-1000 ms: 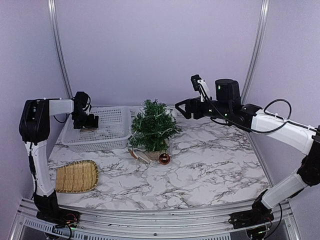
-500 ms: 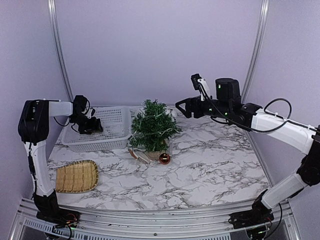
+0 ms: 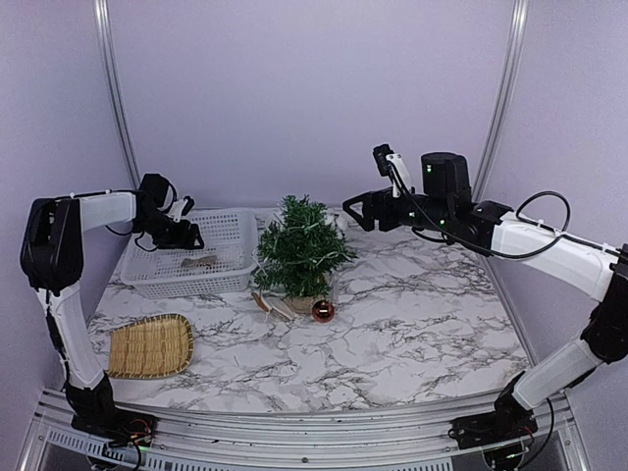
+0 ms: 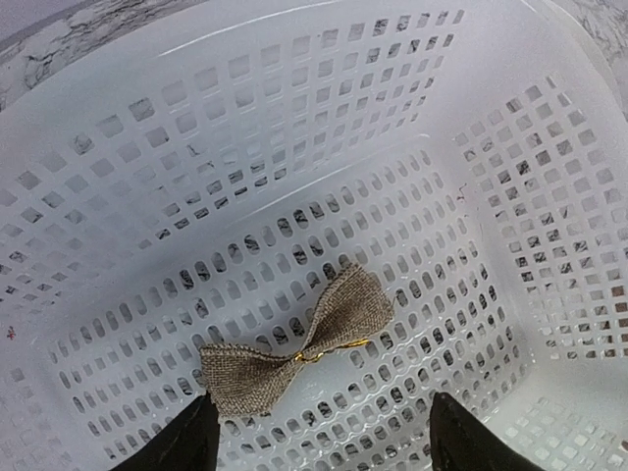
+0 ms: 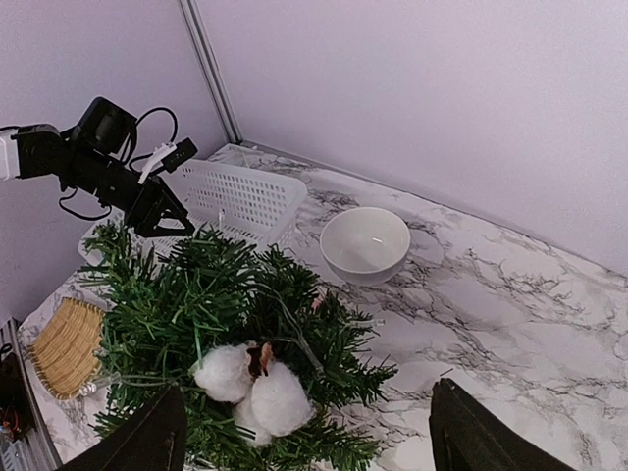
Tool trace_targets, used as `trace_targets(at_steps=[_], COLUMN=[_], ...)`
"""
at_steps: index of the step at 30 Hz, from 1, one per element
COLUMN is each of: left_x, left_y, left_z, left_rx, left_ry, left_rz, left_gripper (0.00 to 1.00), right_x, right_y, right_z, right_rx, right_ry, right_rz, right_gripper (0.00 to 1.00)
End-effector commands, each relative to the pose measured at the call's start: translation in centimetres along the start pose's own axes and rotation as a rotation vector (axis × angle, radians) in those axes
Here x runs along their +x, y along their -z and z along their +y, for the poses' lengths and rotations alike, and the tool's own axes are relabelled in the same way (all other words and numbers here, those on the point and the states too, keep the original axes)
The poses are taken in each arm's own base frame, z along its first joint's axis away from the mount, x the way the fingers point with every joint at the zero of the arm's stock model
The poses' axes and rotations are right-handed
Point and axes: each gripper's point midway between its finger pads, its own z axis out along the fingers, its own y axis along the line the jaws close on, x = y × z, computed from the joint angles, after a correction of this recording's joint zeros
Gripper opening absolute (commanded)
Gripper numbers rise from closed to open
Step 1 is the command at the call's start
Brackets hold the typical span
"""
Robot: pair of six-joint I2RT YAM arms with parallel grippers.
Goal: Decorate the small christmas tree
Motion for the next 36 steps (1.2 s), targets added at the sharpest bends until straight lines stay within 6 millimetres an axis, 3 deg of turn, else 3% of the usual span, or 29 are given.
trace_targets(at_steps=[1,9,19,31,33,36], left_x=[2.4,3.1,1.8,3.3,3.5,4.1], left_y=[0.7,-1.2,-4.0,-5.0,-5.0,-5.3], left_z=[0.2,0.5,1.2,1.1,1.0,1.3], left_rx=[-0.001,0.035,0.054,0.066,0.062,0.04], left_ry=[-0.293,-0.472,-0.5,-0.471,-0.468,-0.477], left_rz=[0.081,0.129,0.126,0.142,0.141,0.153], left_gripper=[0.72,0.58,0.39,0.16,0.15,0.21], right_x=[-1.8,-1.5,-1.0,-0.7,-0.7,-0.6], right_y=[0.4,-0.2,-0.2,-0.3,-0.5,-0.6], right_z=[0.1,0.5,0.5,0.2,0.1,0.1], right_rx=[-0.005,-0.038,-0.042,-0.031,-0.032,-0.037], right_ry=[0.014,0.0,-0.015,-0.017,-0.017,-0.018], right_rz=[-0.034,-0.02,-0.003,0.0,0.002,0.005], right_gripper=[0.83,0.83,0.83,0.83,0.83,0.83])
